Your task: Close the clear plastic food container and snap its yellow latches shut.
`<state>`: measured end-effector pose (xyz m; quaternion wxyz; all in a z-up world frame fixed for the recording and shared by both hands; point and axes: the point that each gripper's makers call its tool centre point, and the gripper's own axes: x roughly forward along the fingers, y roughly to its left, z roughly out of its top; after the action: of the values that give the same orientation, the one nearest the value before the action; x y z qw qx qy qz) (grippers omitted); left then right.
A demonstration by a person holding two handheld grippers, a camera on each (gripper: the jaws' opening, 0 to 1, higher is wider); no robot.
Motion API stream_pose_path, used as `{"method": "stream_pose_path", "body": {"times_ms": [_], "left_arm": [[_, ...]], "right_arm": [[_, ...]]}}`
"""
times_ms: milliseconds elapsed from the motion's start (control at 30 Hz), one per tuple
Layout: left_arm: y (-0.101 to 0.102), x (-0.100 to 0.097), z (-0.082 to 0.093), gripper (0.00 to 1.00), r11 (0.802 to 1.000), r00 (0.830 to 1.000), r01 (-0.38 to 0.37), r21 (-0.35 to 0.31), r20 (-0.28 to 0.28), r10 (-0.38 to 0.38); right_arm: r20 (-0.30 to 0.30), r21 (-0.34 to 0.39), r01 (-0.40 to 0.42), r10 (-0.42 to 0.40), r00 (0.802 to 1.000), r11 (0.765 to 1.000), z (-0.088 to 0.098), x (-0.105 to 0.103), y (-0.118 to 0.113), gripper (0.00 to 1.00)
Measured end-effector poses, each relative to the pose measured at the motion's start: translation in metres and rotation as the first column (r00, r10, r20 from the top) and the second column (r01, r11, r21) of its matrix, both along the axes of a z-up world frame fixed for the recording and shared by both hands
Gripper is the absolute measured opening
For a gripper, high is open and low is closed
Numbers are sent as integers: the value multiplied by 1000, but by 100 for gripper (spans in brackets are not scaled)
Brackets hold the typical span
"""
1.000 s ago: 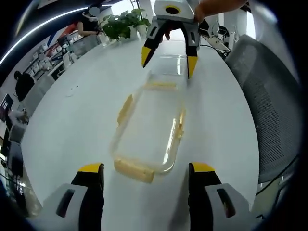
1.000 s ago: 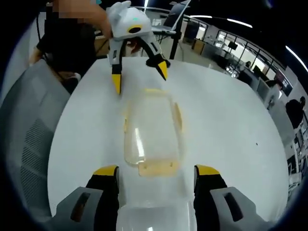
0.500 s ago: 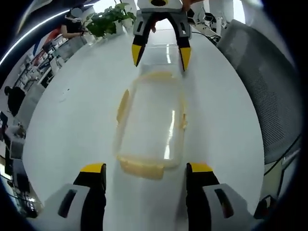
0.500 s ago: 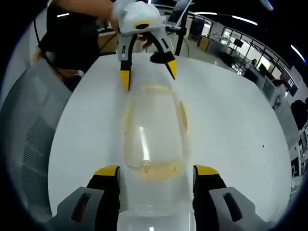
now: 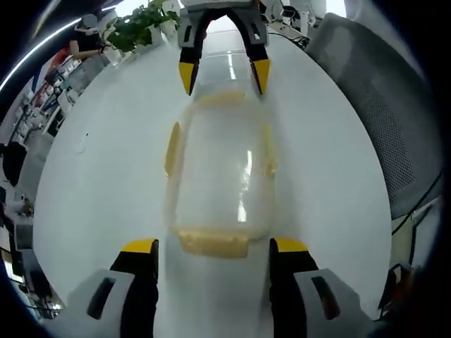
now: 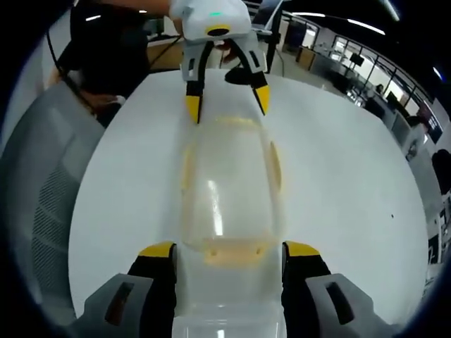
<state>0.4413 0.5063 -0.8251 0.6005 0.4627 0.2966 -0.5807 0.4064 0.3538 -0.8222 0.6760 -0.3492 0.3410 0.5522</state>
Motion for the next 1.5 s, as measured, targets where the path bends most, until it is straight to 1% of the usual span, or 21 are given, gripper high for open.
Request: {"method": "stream_pose_path", "body": {"times_ms": [133, 200, 267, 367, 433, 500, 533, 567, 600, 667, 700, 800, 833, 967, 1000, 1067, 1133, 1167, 1333, 1500], "left_arm": [[1, 0, -2, 61, 1000, 1000, 14, 16, -17, -14], [0, 1, -2, 61, 999, 999, 32, 22, -19, -31], [-1, 2, -2, 61, 999, 999, 36, 24, -25, -35], [-1, 4, -3, 61, 999, 998, 38, 30, -45, -36], [-1, 4, -5, 60, 999, 997, 33, 38, -74, -31], [-1, 3, -6, 59, 998, 995, 39, 40, -91, -35], [-1, 2, -7, 58, 998, 994, 38, 45, -105, -34], [-1, 2, -7, 58, 998, 993, 43, 45, -108, -37], [-1, 2, -7, 58, 998, 993, 49, 46, -114, -44], [-1, 1, -8, 57, 997, 991, 52, 51, -129, -45], [-1, 0, -8, 56, 997, 990, 56, 52, -132, -49], [-1, -6, -10, 47, 996, 983, 68, 53, -174, -58], [-2, -4, -9, 46, 997, 984, 65, 51, -169, -55], [-1, -5, -10, 44, 997, 982, 65, 49, -183, -55], [0, -7, -11, 43, 997, 979, 62, 52, -195, -51], [0, -6, -10, 40, 997, 981, 61, 53, -188, -50], [0, -7, -10, 40, 996, 981, 66, 55, -186, -54], [0, -8, -10, 39, 996, 981, 72, 57, -185, -60], [-1, -10, -11, 39, 994, 984, 68, 86, -169, -52], [0, -10, -11, 40, 995, 984, 63, 74, -170, -50]], "right_arm": [[-12, -18, -15, 14, 1000, 1000, -3, 0, 0, 59], [-18, -20, -9, 9, 1000, 1000, -5, 3, 0, 59], [-38, -26, 1, -2, 999, 1000, -7, 3, 0, 59], [-49, -39, -5, 3, 999, 999, -9, 2, 1, 59], [-52, -53, 6, -9, 999, 999, -11, 5, -1, 58], [-73, -91, 1, -7, 997, 996, -17, 1, -6, 55], [-71, -107, -20, 12, 997, 994, -19, -1, -8, 54], [-80, -61, -5, 1, 997, 998, -16, -2, -1, 53], [-78, -79, -8, 2, 997, 997, -17, -2, -4, 53], [-97, -61, 21, -27, 995, 998, -17, -1, -4, 53], [-97, -61, 19, -25, 995, 998, -17, -1, -4, 53], [-101, -62, 12, -18, 995, 998, -17, -3, -3, 51], [-103, -61, 13, -19, 994, 998, -17, -3, -2, 51], [-102, -63, 15, -21, 995, 998, -17, -2, -2, 50], [-101, -61, 14, -20, 995, 998, -17, -2, -2, 48], [-102, -61, 10, -16, 995, 998, -17, -2, -3, 46], [-101, -63, 3, -9, 995, 998, -17, -2, -3, 44], [-101, -67, 2, -9, 995, 998, -16, -2, -4, 40], [-97, -67, -6, 0, 995, 998, -17, -2, -4, 39], [-97, -76, -7, -1, 995, 997, -17, -3, -3, 40]]}}
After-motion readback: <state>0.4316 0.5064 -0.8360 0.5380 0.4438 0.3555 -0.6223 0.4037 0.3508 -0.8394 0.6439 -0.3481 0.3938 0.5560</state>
